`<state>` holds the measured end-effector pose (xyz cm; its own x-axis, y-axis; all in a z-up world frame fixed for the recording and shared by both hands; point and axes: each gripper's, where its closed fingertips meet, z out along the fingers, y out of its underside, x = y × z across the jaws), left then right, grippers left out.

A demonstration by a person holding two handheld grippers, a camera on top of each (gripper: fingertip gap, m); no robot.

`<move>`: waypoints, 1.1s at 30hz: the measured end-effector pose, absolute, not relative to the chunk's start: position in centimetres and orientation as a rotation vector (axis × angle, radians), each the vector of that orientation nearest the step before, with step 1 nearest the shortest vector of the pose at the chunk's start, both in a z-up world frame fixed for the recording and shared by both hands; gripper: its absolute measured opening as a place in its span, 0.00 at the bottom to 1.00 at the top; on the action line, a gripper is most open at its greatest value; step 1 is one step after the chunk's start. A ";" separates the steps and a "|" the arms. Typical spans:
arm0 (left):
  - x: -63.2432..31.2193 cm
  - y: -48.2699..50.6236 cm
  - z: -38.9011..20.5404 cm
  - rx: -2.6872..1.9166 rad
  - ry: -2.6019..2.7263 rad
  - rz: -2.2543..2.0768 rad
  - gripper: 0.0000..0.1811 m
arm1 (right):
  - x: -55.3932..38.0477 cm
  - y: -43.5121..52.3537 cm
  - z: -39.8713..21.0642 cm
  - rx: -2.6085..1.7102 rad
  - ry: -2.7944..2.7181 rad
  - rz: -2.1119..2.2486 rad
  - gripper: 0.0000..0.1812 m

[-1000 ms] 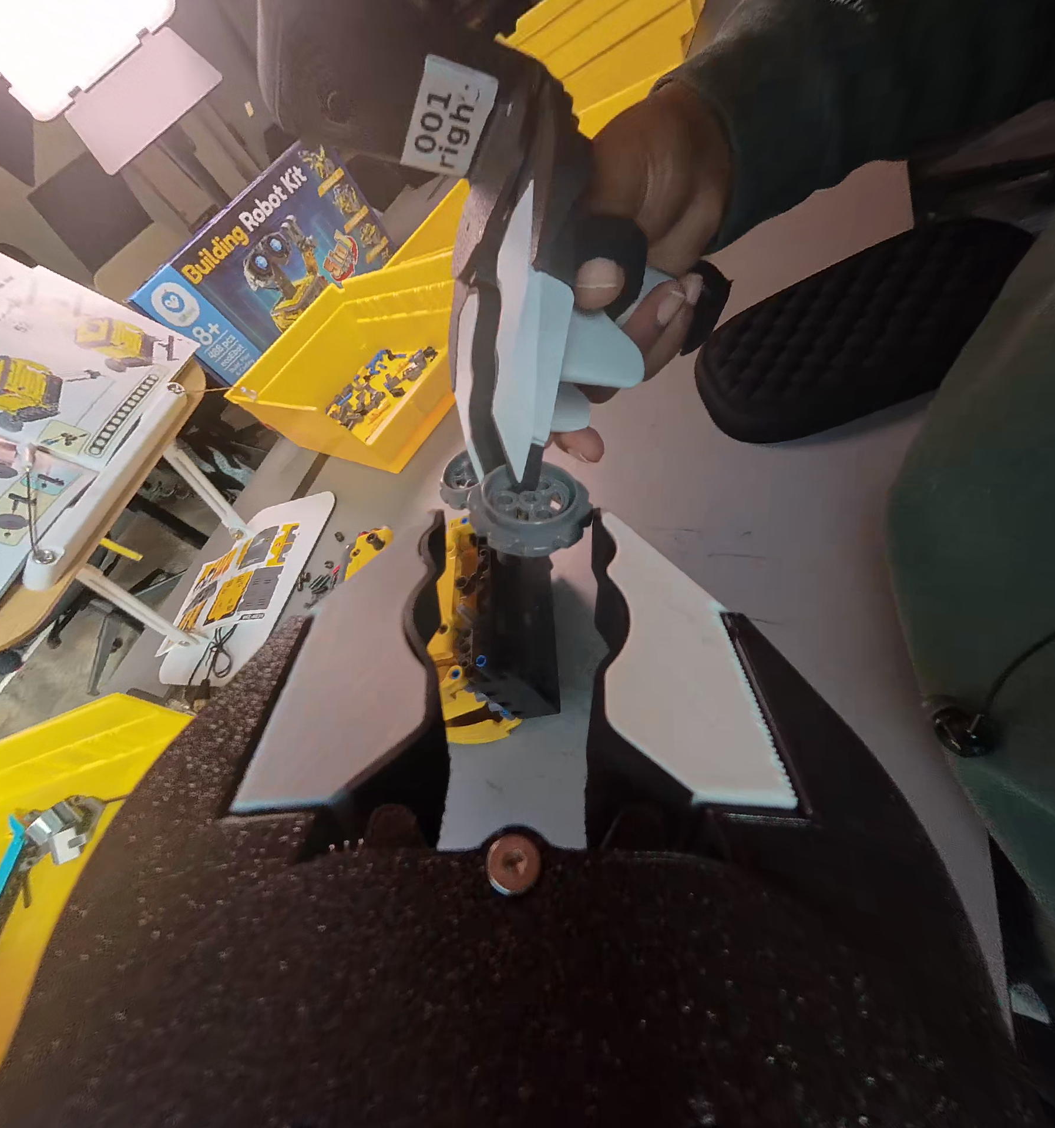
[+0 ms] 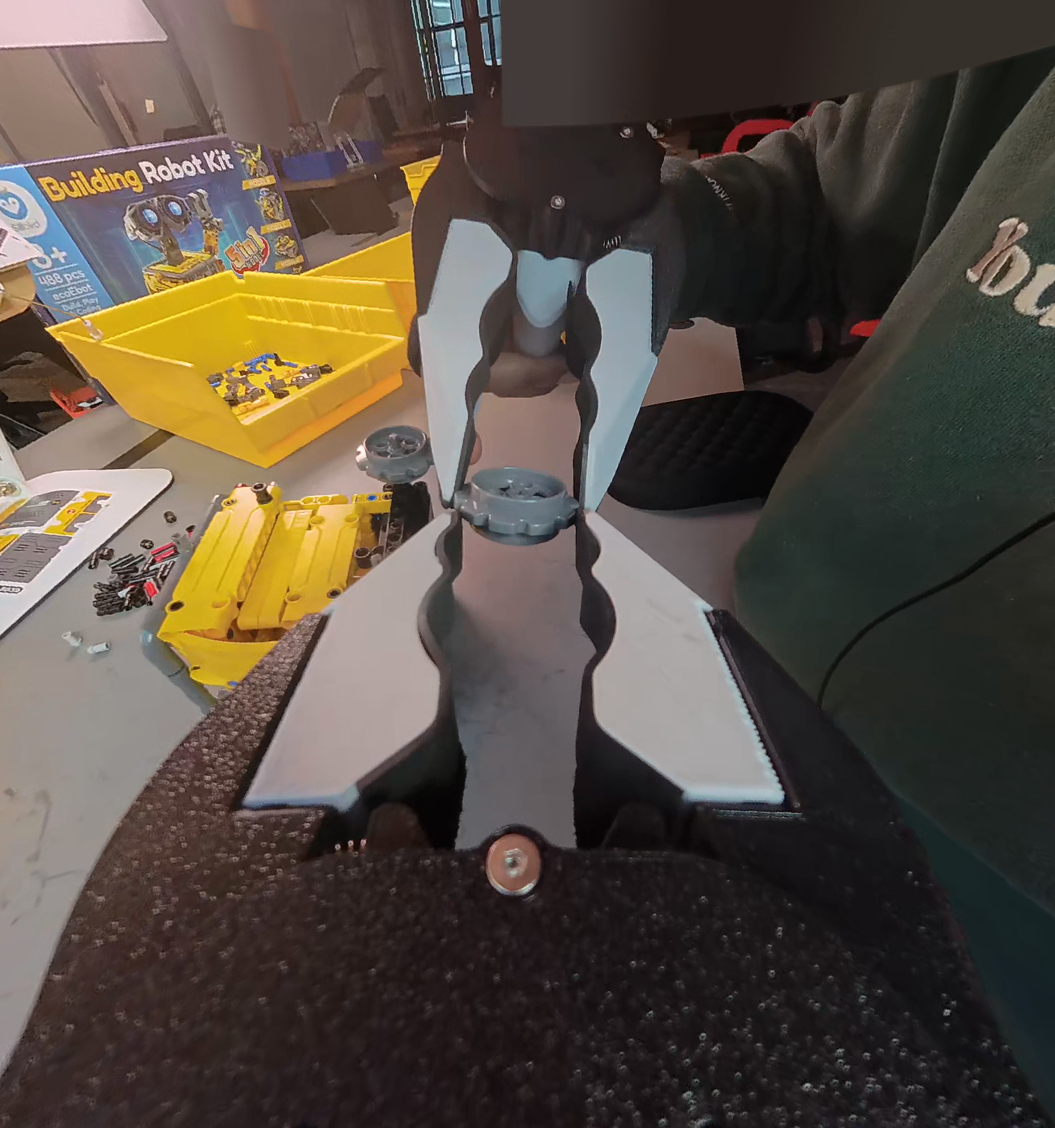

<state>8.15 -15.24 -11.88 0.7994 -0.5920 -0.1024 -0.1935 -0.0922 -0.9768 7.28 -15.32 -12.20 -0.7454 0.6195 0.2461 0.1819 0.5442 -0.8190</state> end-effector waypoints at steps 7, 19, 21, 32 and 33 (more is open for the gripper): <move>7.8 -15.7 -11.9 -1.676 0.624 -0.438 0.19 | 7.2 -15.1 -12.7 -0.654 -2.322 1.064 0.22; 6.7 -15.5 -10.5 -1.612 0.608 -0.399 0.17 | 5.8 -15.4 -12.0 -0.658 -2.281 1.057 0.22; 6.3 -15.5 -10.5 -1.616 0.602 -0.399 0.18 | 5.6 -15.1 -11.8 -0.668 -2.281 1.053 0.22; 3.1 -12.7 -13.1 -1.766 0.650 -0.303 0.21 | 3.5 -11.2 -13.7 -0.755 -2.521 0.659 0.21; 3.1 -12.5 -13.3 -1.770 0.653 -0.303 0.21 | 3.5 -11.1 -13.9 -0.760 -2.535 0.646 0.21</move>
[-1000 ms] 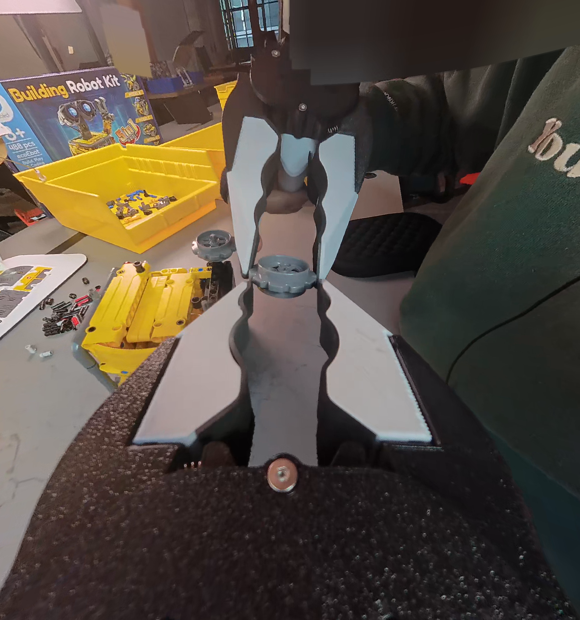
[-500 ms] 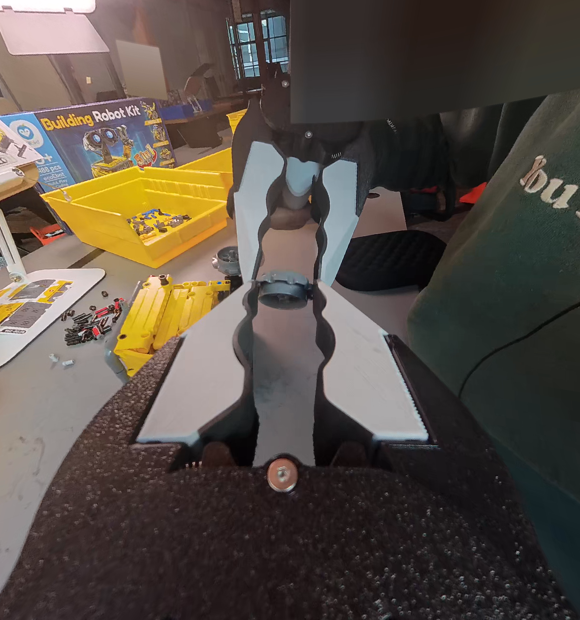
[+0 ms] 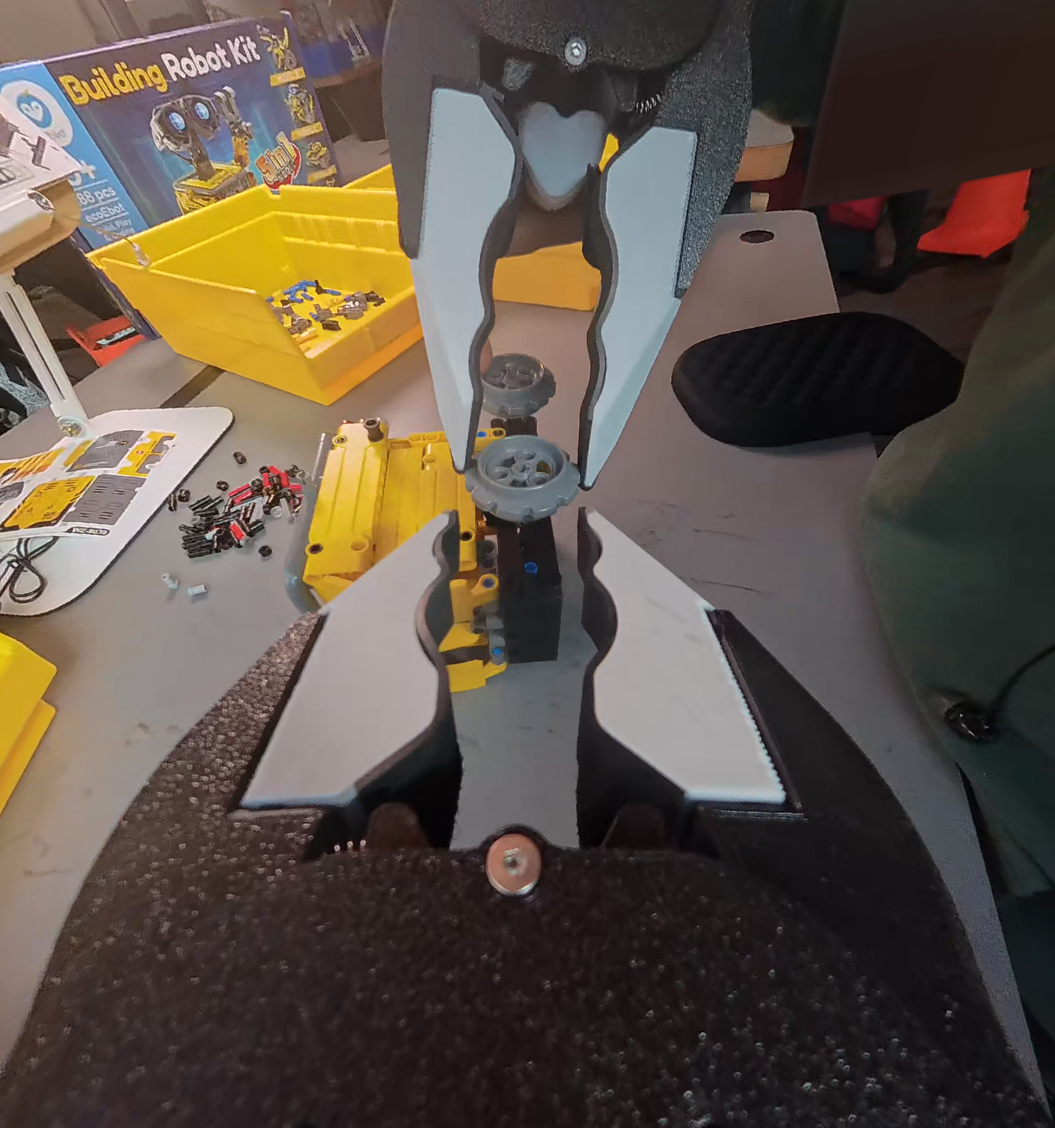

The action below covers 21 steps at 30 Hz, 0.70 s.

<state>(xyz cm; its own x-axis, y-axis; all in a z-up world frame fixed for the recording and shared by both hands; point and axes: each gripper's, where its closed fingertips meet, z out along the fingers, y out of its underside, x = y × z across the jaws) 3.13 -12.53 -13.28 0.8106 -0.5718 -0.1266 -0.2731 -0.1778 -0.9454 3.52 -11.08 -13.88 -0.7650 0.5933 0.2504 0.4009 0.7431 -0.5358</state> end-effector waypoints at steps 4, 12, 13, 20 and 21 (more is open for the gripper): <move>3.5 -12.1 -14.1 -1.775 0.658 -0.308 0.22 | 3.3 -11.1 -14.0 -0.790 -2.555 0.647 0.21; 3.7 -11.9 -14.0 -1.757 0.643 -0.328 0.20 | 3.2 -11.6 -14.1 -0.830 -2.573 0.657 0.21; 3.7 -11.9 -14.0 -1.757 0.643 -0.333 0.20 | 3.2 -11.6 -14.1 -0.830 -2.575 0.657 0.21; 3.8 -12.1 -14.3 -1.772 0.653 -0.365 0.19 | 3.3 -11.8 -14.1 -0.845 -2.552 0.708 0.21; 3.8 -12.1 -14.3 -1.772 0.653 -0.371 0.19 | 3.4 -11.9 -14.2 -0.849 -2.549 0.718 0.21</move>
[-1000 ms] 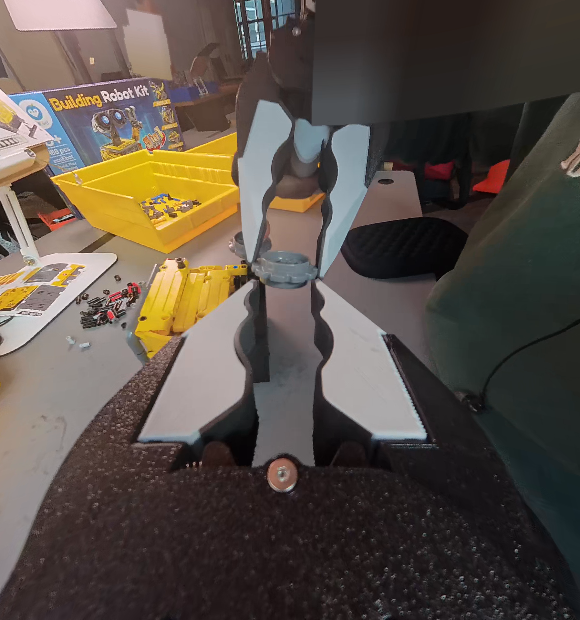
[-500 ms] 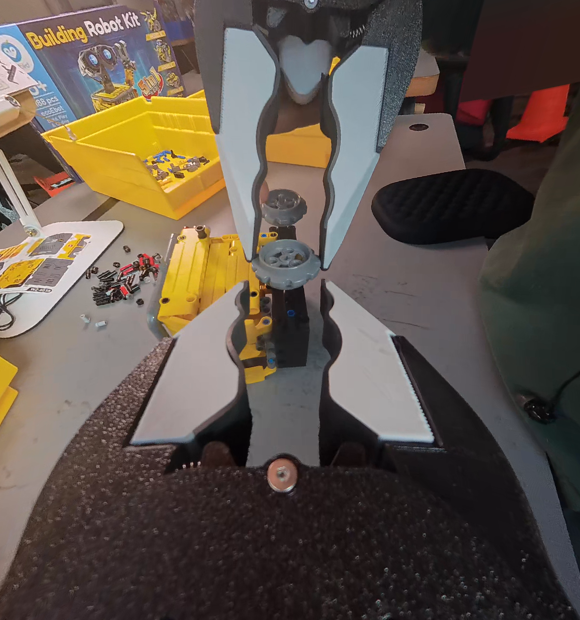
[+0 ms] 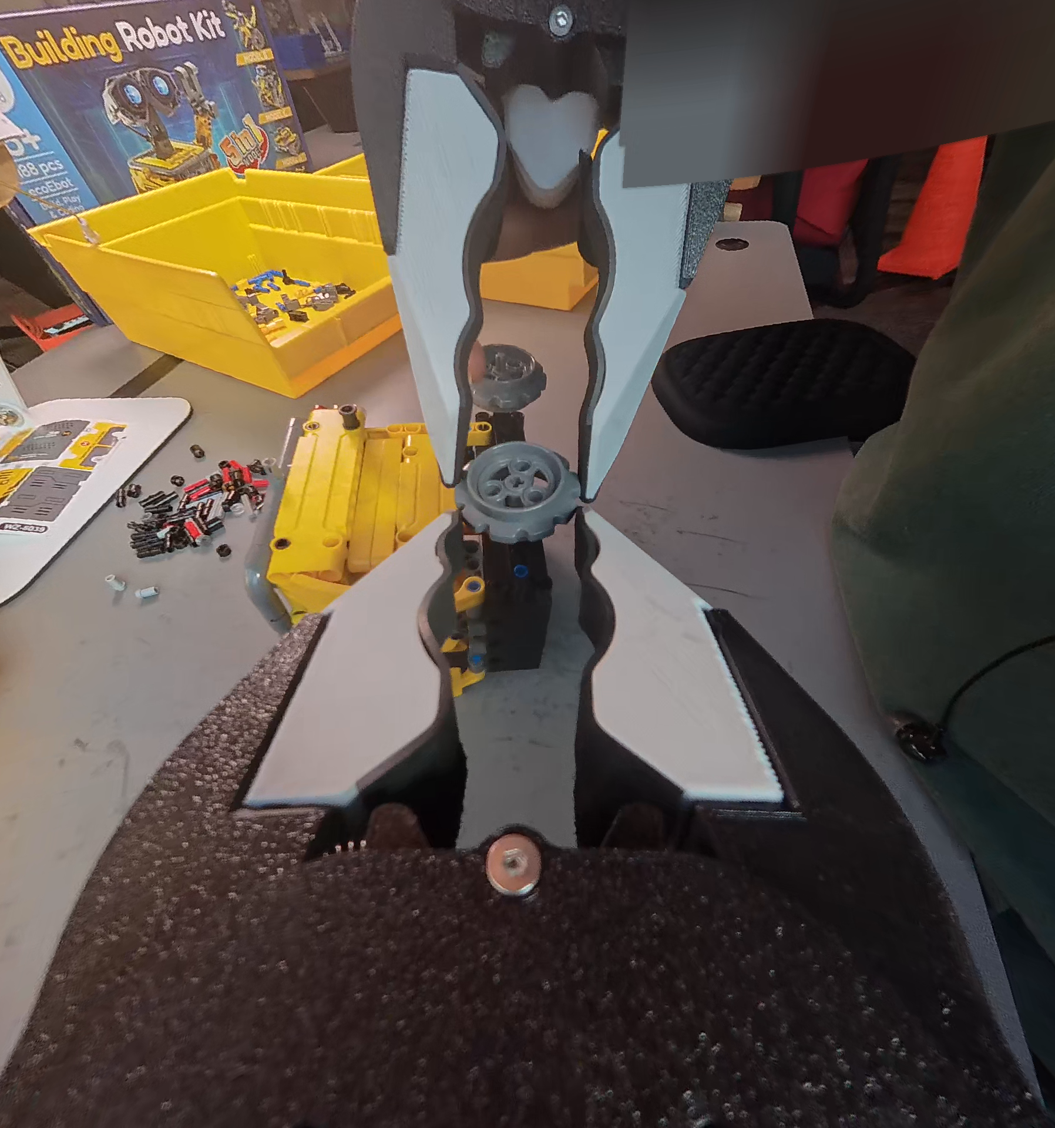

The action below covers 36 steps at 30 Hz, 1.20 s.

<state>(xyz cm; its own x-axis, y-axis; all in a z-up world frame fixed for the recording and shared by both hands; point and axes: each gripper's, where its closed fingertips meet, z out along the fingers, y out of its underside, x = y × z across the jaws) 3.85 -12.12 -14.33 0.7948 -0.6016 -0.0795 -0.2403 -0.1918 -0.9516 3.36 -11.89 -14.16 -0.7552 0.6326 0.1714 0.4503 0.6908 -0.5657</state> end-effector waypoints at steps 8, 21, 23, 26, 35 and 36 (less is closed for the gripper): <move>3.8 -12.0 -14.3 -1.775 0.663 -0.352 0.19 | 3.3 -11.8 -14.2 -0.833 -2.486 0.751 0.21; 2.8 -10.7 -15.8 -1.878 0.699 -0.213 0.19 | 2.3 -10.4 -15.6 -0.761 -2.514 0.583 0.21; 2.6 -10.6 -15.7 -1.867 0.698 -0.194 0.20 | 2.2 -10.4 -15.4 -0.756 -2.515 0.585 0.21; 2.4 -10.8 -15.0 -1.828 0.699 -0.217 0.28 | 1.8 -9.8 -15.0 -0.769 -2.504 0.590 0.21; -1.8 -7.4 -17.5 -1.969 0.552 -0.195 0.69 | 1.4 -8.7 -14.2 -0.689 -2.540 0.656 0.21; -1.5 -6.9 -18.0 -1.992 0.547 -0.228 0.72 | 1.4 -8.7 -14.3 -0.676 -2.546 0.646 0.21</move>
